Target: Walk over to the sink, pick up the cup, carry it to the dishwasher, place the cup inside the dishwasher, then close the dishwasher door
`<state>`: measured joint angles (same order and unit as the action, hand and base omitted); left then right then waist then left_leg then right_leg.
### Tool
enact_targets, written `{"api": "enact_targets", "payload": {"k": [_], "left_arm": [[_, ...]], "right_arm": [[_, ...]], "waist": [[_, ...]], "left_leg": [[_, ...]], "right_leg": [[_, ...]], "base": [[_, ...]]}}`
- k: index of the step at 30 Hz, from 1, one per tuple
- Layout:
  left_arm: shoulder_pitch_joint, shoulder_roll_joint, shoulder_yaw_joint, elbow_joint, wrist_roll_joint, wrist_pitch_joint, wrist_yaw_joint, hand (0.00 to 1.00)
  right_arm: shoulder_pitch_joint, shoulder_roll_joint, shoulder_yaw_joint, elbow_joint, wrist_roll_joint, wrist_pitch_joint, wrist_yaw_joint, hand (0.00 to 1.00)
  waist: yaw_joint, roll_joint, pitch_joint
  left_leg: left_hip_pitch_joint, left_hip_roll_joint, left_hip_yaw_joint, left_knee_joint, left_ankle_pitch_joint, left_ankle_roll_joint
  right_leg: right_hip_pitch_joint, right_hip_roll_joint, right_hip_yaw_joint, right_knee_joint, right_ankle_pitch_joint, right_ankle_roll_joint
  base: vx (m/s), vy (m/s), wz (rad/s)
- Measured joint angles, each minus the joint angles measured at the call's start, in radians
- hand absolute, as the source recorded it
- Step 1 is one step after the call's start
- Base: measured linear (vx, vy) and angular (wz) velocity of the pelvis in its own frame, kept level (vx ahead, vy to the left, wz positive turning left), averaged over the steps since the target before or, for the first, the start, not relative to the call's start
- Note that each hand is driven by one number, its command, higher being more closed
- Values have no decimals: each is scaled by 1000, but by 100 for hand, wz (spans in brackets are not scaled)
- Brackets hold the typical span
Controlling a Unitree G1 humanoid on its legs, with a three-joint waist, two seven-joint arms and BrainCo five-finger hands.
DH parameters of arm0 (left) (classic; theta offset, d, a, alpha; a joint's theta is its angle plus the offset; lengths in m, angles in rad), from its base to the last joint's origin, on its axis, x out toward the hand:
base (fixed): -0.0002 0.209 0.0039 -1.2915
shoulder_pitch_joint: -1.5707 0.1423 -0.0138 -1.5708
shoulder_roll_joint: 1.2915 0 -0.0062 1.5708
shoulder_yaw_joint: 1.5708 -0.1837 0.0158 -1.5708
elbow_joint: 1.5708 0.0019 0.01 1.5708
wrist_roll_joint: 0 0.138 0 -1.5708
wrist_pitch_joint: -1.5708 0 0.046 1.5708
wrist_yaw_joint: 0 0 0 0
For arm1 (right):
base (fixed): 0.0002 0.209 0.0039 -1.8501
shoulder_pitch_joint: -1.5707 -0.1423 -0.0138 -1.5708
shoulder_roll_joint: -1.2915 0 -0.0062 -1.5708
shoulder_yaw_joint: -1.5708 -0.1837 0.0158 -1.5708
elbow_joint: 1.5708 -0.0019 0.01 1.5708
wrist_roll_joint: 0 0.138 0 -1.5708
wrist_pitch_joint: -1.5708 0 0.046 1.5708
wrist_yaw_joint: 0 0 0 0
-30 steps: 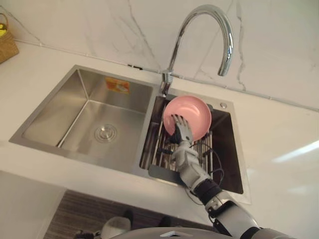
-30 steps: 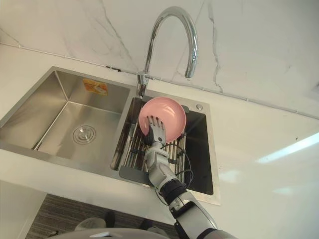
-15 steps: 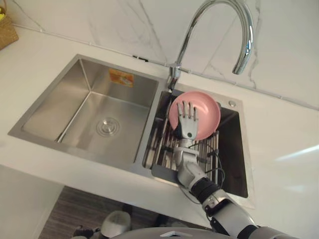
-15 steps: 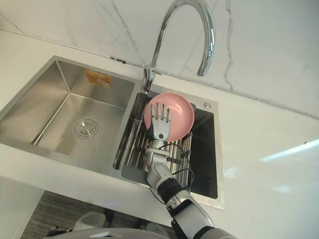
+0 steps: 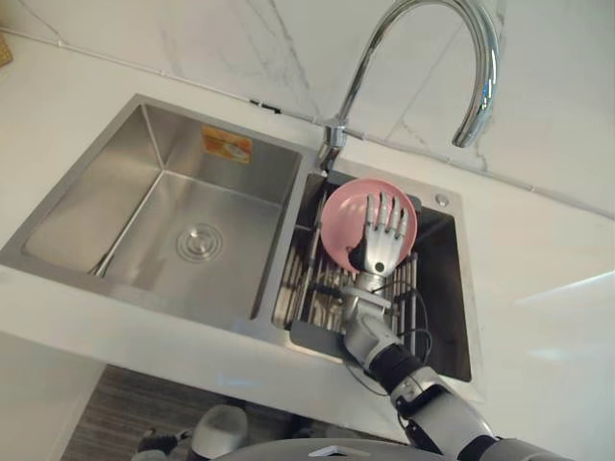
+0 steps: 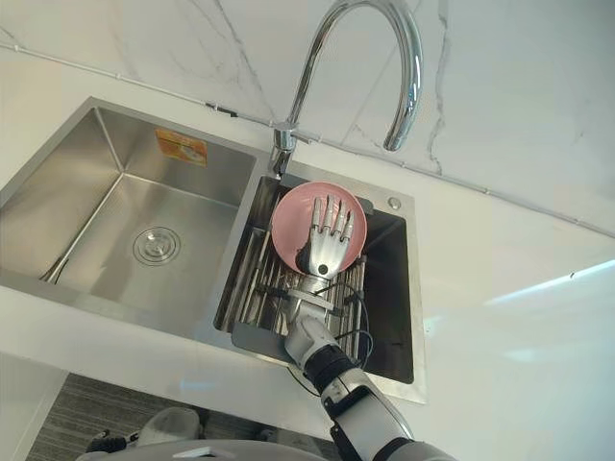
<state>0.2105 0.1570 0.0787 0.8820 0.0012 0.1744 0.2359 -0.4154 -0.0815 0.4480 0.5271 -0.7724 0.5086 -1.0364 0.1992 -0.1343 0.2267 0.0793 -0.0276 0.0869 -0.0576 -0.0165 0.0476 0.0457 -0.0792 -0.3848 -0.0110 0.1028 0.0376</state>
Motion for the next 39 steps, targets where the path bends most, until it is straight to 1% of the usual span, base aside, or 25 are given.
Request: {"api": "enact_targets", "payload": {"k": [2, 5, 6, 7, 8, 9, 11, 14, 15, 17, 18, 19, 20, 21, 22, 24, 25, 27, 28, 30, 31, 32, 34, 36, 39], "left_arm": [[-3, 1, 1, 0, 0, -1, 1, 0], [-4, 0, 2, 0, 0, -1, 1, 0], [-4, 0, 2, 0, 0, -1, 2, 0], [-4, 0, 3, 0, 0, -1, 2, 0], [-4, -1, 5, 0, 0, -1, 3, 0], [-4, -2, 6, 0, 0, -1, 4, 0], [-2, -4, 11, 0, 0, 0, 6, 0], [-1, -12, 34, 0, 1, 1, 11, 0], [0, -13, 36, -1, 2, 1, 13, 0], [1, -13, 36, -1, 3, 1, 13, 0], [1, -13, 36, -1, 5, 2, 13, 0], [1, -13, 36, -1, 5, 3, 13, 0], [2, -12, 36, -1, 6, 5, 13, 0], [2, -12, 36, -2, 12, 12, 13, 0], [2, -12, 36, -3, 15, 15, 13, 0], [3, -12, 36, -7, 24, 24, 12, 0], [4, -13, 36, -7, 25, 25, 12, 0], [8, -13, 36, -8, 25, 33, 12, 0], [10, -13, 36, -8, 25, 35, 12, 0], [17, -12, 37, -9, 25, 41, 12, 0], [19, -11, 37, -9, 25, 45, 11, 0], [20, -9, 37, -13, 27, 52, 11, 0], [24, -9, 38, -43, 33, 70, -1, 0], [36, -8, 39, -61, 32, 83, -2, 0], [39, -8, 39, -70, 31, 91, -2, 0]], "right_arm": [[1, 0, -2, 0, 14, -3, -1, 0], [1, 1, -28, -1, 88, -22, -29, 0], [1, 0, -41, -3, 147, -60, -54, 0], [2, 2, -53, -4, 170, -87, -63, 0], [5, 5, -74, -10, 208, -142, -67, 0], [9, 6, -81, -19, 222, -163, -67, 0], [48, 20, -122, -97, 255, -234, -67, 0], [75, 25, -165, -142, 300, -299, -57, 0], [92, 26, -194, -174, 318, -334, -41, 0], [101, 24, -212, -203, 347, -370, -19, 0], [101, 21, -228, -211, 367, -411, 11, 0], [101, 16, -230, -218, 382, -428, 32, 0], [103, 4, -231, -240, 411, -458, 70, 0], [103, -9, -243, -256, 460, -503, 110, 0], [104, -12, -257, -268, 476, -518, 128, 0], [104, -28, -324, -307, 580, -575, 217, 0], [104, -39, -339, -315, 606, -578, 243, 0], [101, -90, -382, -315, 720, -557, 357, 0], [101, -100, -387, -315, 736, -546, 375, 0], [101, -124, -397, -315, 771, -531, 466, 0], [101, -146, -401, -315, 804, -525, 558, 0], [100, -171, -404, -315, 836, -518, 624, 0], [86, -242, -424, -306, 914, -480, 780, 0], [31, -310, -433, -250, 945, -461, 890, 0], [-25, -354, -461, -180, 944, -455, 960, 0]], "waist": [[1, -1, -1], [1, -3, -1], [1, -3, -1], [1, -3, -1], [-1, -3, -1], [-1, -3, -1], [-6, -3, -1], [-13, -3, -1], [-16, -3, -1], [-21, -3, -1], [-24, -3, -1], [-26, -3, -1], [-36, -3, -1], [-42, -3, -2], [-43, -3, -2], [-47, -4, -2], [-48, -3, -3], [-51, -3, -3], [-53, -3, -3], [-64, -5, -5], [-70, -7, -8], [-72, -9, -11], [-68, -12, -15], [-71, -18, -20], [-69, -21, -23]], "left_leg": [[-5, 1, 2, 2, 2, 3], [-5, 1, 8, 3, 2, 3], [-5, 0, 10, 3, 2, 3], [-4, 1, 11, 3, 2, 3], [-4, 1, 14, 3, 1, 2], [-3, 1, 16, 3, 1, 2], [-2, 1, 22, 5, 1, 2], [4, 0, 30, 6, -1, -1], [6, -1, 35, 7, -4, -6], [8, -1, 44, 10, -5, -6], [8, -1, 48, 15, -7, -5], [8, -1, 50, 19, -9, -5], [8, -2, 51, 21, -9, -6], [8, -3, 52, 22, -8, -6], [8, -3, 52, 22, -8, -6], [14, -9, 52, 22, -7, -7], [16, -9, 51, 22, -7, -8], [26, -9, 50, 17, -3, -10], [28, -9, 51, 16, -3, -10], [29, -10, 50, 16, -2, -10], [29, -12, 49, 12, 0, -9], [29, -14, 47, 4, 5, -8], [28, -18, 41, 0, 9, -5], [28, -22, 32, -3, 18, 6], [28, -25, 18, -18, 30, 9]], "right_leg": [[-6, 1, 3, 0, 4, 0], [-8, 0, 18, 0, 5, 0], [-8, 0, 18, 0, 5, 0], [-8, 0, 19, 0, 5, 0], [-9, 0, 21, -1, 5, 0], [-9, 0, 22, -1, 5, 0], [-9, 0, 29, -2, 5, 1], [-7, -1, 46, -1, 3, 3], [-7, -1, 49, 0, 2, 4], [-7, -2, 53, 1, 1, 6], [-7, -2, 62, 1, 0, 8], [-7, -2, 70, 1, -1, 8], [-6, -3, 74, 1, -3, 11], [-5, -4, 75, 1, -6, 14], [-5, -5, 76, 1, -8, 17], [3, -11, 79, 2, -27, 19], [5, -12, 78, 2, -29, 19], [13, -11, 78, 3, -31, 21], [15, -11, 78, 3, -31, 21], [17, -13, 78, 2, -31, 22], [16, -14, 77, 2, -31, 22], [14, -15, 74, 2, -32, 23], [12, -18, 69, 1, -32, 23], [12, -21, 64, 1, -31, 24], [13, -23, 45, 0, -31, 24]], "base": [[16, 23, -5], [10, 24, -6], [1, 21, -4], [-5, 15, -5], [-7, 11, -5], [-14, 15, -8], [-19, 17, -8], [-26, 21, -10], [-43, 29, -10], [-39, 19, -14], [-37, 14, -16], [-54, 23, -14], [-53, 22, -8], [-55, 22, -4], [-50, 15, -1], [-39, 10, 2], [0, 0, 0], [-31, 5, 1], [0, 0, 0], [0, 0, 0], [8, 34, 4], [14, 36, 7], [36, 42, 9], [61, 51, 10], [26, 27, 16]]}}
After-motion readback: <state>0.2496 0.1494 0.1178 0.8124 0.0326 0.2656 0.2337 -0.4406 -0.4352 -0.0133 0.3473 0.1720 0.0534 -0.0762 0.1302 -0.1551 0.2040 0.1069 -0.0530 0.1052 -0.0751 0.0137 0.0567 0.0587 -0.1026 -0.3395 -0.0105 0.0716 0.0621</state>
